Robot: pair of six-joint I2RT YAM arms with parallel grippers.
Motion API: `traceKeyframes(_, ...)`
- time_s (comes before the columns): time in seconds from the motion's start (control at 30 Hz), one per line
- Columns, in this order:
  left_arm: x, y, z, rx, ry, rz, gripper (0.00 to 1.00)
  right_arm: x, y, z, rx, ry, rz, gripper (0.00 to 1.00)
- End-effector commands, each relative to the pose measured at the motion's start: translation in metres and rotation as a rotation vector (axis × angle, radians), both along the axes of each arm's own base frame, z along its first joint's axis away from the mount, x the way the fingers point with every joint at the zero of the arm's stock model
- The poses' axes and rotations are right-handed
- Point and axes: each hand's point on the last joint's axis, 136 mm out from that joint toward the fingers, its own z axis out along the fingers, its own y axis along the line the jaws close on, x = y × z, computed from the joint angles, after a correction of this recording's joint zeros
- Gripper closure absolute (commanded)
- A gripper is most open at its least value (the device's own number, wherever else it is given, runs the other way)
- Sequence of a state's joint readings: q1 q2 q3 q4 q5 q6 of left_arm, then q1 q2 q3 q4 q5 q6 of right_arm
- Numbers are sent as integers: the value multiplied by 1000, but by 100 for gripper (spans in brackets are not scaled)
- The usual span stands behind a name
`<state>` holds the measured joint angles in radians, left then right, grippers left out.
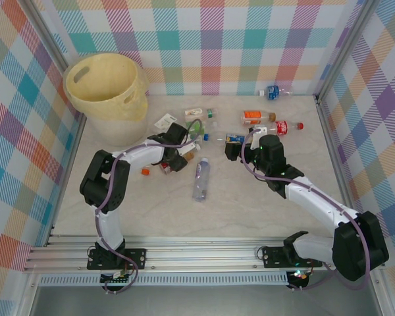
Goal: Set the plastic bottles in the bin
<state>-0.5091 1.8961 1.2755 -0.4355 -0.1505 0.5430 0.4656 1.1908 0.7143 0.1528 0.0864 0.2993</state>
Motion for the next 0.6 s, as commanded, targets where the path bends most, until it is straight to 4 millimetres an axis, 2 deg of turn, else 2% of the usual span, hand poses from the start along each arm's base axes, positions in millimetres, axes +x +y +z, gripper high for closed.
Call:
traceKeyframes(0.0,-9,-5,18,-59,-16,13,50,0,5,8,-2,-21,20,0)
traceKeyframes(0.3,-23,-16,66,-247,-72,31,50,-1,5,8,-10,-24,31,0)
traceKeyframes(0.43,-19,-13,97,-332,-162,78,50,-3,10,9,-4,-30,59,0)
traceKeyframes(0.57,-9,-11,136,-485,-274,139,52,-11,26,15,21,-53,171,0)
